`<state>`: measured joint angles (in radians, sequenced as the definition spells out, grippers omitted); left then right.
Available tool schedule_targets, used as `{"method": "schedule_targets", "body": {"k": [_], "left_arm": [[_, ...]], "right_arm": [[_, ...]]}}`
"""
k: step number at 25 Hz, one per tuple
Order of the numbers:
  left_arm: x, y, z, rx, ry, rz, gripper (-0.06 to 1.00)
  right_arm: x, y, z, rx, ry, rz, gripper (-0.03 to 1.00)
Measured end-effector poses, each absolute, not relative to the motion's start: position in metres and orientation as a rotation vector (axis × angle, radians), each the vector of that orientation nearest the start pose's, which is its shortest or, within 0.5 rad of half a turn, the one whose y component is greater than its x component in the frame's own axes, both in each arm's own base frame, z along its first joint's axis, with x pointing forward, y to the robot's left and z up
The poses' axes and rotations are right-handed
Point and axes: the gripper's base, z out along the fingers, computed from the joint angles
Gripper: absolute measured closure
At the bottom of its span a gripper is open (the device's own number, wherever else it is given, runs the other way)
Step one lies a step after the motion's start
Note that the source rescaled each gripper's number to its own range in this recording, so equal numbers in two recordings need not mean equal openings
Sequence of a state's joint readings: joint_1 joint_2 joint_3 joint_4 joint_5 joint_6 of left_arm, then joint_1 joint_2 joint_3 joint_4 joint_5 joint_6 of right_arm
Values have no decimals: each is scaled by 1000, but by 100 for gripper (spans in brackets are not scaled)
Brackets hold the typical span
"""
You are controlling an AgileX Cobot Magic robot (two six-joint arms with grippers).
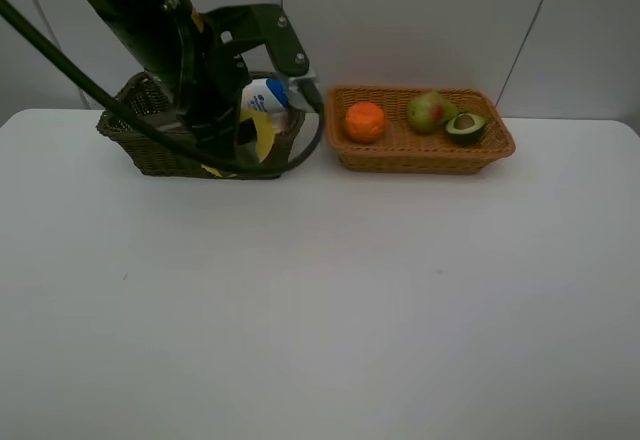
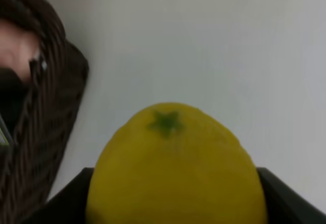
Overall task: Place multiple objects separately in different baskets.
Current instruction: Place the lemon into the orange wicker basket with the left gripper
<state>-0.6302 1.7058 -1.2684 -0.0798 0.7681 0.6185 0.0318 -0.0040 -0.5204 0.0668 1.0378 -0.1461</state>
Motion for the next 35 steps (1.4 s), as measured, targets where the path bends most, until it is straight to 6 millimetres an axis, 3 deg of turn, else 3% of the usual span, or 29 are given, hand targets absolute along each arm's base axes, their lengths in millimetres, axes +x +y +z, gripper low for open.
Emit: {"method": "schedule_targets", "body": {"k": [6, 19, 29, 35], "left_arm": [[305, -247, 270, 1483, 2077, -113, 19], [363, -299, 257, 1454, 1993, -125, 19], [387, -318, 232, 1455, 1903, -94, 19], [390, -320, 229, 1438, 1879, -90, 19]], "right_arm": [[-7, 5, 285, -180, 1987, 6, -3], [-7, 5, 285, -180, 1987, 6, -3], [-7, 5, 285, -180, 1987, 6, -3], [-7, 5, 285, -180, 1987, 6, -3]]}}
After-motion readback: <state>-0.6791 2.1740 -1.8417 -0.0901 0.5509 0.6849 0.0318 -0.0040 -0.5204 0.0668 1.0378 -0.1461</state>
